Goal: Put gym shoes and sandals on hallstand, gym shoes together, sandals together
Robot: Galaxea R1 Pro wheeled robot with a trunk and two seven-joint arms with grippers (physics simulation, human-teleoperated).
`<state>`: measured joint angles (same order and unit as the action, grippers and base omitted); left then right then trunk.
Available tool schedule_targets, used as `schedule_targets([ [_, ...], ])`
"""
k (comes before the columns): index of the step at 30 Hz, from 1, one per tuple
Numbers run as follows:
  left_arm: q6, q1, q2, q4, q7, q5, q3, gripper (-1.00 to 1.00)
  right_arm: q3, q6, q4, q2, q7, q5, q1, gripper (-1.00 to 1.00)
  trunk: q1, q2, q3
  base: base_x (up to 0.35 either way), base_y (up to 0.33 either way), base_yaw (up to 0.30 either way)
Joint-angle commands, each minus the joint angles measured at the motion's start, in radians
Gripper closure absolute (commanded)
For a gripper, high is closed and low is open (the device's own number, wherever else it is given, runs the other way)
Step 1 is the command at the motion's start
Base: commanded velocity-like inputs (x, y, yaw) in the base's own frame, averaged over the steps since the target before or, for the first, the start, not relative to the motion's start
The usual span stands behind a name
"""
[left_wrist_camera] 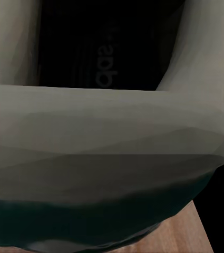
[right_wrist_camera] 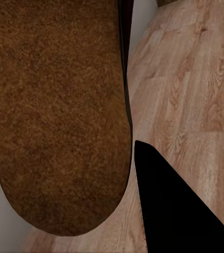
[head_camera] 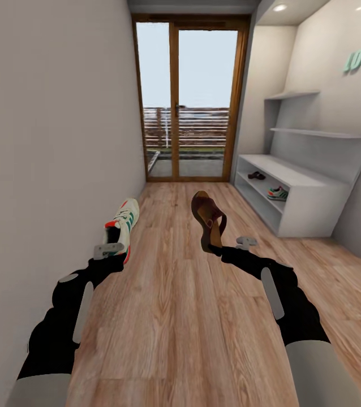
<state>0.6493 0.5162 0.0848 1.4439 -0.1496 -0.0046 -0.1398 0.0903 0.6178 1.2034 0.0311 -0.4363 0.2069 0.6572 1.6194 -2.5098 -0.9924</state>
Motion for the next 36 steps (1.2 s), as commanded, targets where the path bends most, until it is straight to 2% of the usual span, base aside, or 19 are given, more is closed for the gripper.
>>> schedule_targets([
  [1,0.006,0.001,0.001,0.001,-0.007,0.000,-0.003,1.00,0.003,0.010,0.001,0.001,-0.001,0.009,0.001,1.00,0.000,0.000,-0.001,0.344,0.000,-0.002],
  [27,0.006,0.001,0.001,0.001,-0.007,0.000,-0.003,1.00,0.003,0.010,0.000,0.001,-0.001,0.009,0.000,1.00,0.000,0.000,-0.001,0.344,0.000,0.000],
  [36,0.006,0.001,0.014,0.001,-0.007,0.000,-0.003,1.00,0.003,0.010,0.000,0.001,-0.001,0.009,0.000,1.00,0.000,0.000,-0.001,0.344,0.000,0.000],
])
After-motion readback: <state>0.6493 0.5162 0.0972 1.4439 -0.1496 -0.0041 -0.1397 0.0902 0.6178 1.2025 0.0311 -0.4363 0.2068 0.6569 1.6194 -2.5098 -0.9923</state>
